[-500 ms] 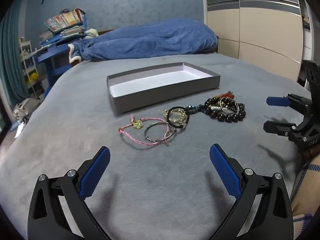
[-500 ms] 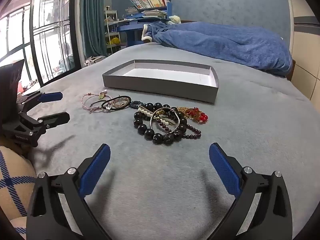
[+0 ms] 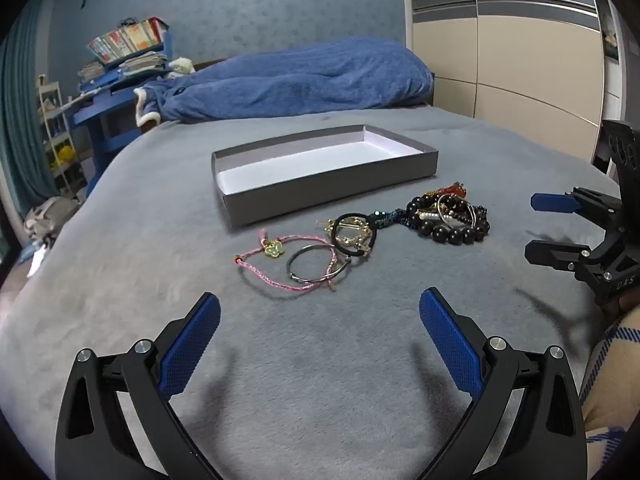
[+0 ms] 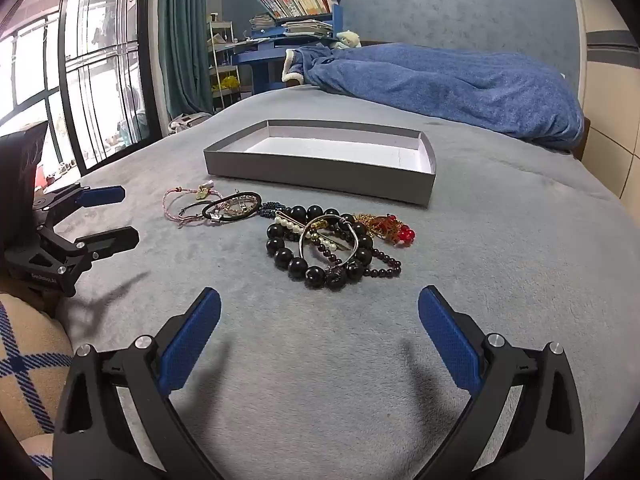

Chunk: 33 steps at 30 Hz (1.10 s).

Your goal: Organize jewelry

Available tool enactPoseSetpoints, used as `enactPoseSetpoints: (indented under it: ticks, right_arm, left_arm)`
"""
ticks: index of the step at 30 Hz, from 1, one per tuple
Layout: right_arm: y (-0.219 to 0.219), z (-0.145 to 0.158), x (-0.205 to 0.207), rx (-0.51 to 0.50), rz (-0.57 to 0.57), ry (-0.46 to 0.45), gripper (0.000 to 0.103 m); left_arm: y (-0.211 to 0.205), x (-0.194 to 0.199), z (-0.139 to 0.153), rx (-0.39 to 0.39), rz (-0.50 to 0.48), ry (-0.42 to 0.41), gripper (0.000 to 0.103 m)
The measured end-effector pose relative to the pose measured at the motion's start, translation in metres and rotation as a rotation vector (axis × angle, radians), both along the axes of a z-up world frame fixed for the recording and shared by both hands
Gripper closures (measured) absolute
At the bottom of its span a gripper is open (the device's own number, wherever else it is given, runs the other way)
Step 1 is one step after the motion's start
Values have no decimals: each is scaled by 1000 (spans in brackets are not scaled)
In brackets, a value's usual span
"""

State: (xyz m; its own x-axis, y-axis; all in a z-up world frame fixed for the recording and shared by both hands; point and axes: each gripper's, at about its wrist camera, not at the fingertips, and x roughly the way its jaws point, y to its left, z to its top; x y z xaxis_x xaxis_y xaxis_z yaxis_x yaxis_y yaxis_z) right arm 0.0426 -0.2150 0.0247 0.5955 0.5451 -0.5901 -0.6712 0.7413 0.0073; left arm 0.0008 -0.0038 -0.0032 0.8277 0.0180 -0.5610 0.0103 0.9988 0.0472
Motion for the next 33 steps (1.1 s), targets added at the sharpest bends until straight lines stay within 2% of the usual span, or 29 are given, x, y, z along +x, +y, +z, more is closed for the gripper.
enactPoseSetpoints:
  ticks: [33]
  right_arm:
    - [-4, -1, 1, 5, -5, 9, 5]
  left_arm:
    - [1, 4, 0, -7, -7, 8, 4]
